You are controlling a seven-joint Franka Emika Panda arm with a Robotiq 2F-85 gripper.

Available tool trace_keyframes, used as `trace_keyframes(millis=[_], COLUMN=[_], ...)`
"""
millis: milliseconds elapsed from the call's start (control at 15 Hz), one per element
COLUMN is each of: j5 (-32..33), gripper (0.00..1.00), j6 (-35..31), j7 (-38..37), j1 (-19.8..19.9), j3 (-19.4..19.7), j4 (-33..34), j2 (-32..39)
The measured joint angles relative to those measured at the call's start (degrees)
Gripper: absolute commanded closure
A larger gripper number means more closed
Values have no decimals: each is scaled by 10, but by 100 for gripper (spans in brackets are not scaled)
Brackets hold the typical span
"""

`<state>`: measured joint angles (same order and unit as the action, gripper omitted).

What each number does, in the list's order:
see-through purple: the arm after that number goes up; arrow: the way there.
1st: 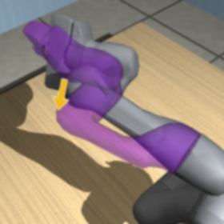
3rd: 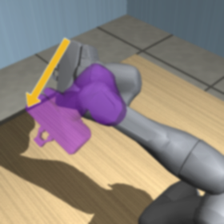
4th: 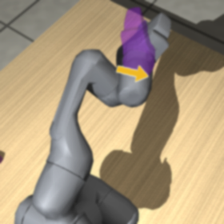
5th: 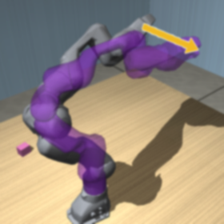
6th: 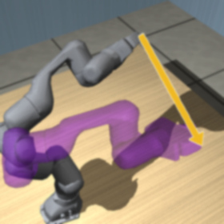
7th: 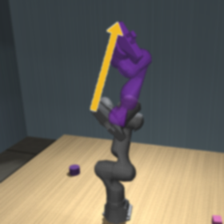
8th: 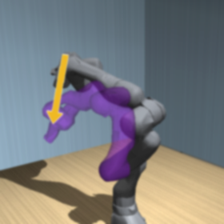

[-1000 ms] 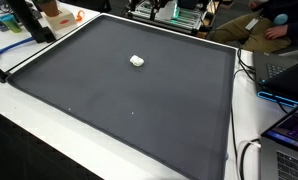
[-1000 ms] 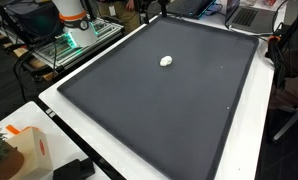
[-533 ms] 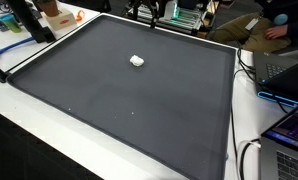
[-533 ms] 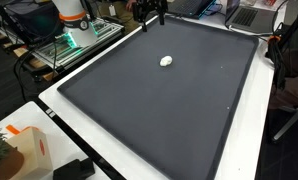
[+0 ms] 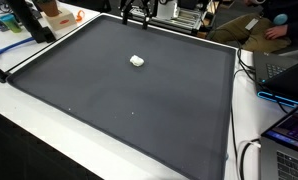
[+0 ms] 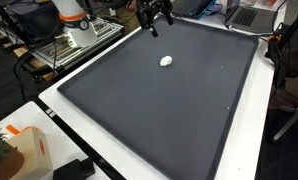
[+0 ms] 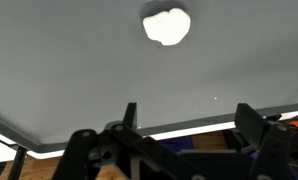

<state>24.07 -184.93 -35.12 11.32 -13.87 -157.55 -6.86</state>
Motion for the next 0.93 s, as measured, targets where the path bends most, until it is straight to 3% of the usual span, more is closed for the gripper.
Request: trace_keyframes(millis=[200, 467, 933], j5=[28, 29, 29], gripper=[0, 0, 0], j6=[-44, -50, -49], j7=[15, 61, 67], j1=[43, 84, 90], j3=[-6, -37, -48], j4=[1, 2, 4], j2=[22, 25, 26])
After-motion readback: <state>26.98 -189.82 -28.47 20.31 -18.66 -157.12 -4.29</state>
